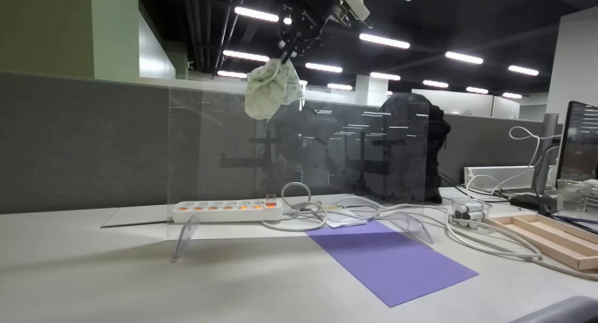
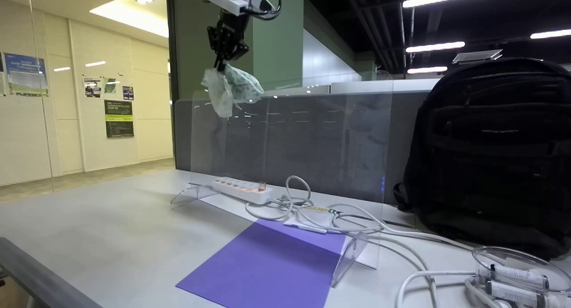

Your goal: Take the cloth off the table and hang it

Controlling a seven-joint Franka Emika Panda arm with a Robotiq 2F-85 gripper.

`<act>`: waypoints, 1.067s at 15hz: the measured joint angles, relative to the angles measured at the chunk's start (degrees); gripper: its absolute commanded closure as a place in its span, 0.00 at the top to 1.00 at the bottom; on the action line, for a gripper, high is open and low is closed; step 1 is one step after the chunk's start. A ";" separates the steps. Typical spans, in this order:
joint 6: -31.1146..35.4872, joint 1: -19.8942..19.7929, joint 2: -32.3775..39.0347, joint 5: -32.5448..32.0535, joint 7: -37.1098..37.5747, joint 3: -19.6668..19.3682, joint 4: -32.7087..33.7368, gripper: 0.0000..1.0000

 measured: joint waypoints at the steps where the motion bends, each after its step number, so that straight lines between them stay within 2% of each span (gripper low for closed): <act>1: -0.20 -0.07 0.06 -0.01 -0.02 -0.04 0.00 0.50; 8: 3.17 -0.14 0.26 -2.48 1.50 -0.23 -0.01 0.98; 16: 5.65 0.23 -0.48 -7.02 2.13 0.24 0.00 1.00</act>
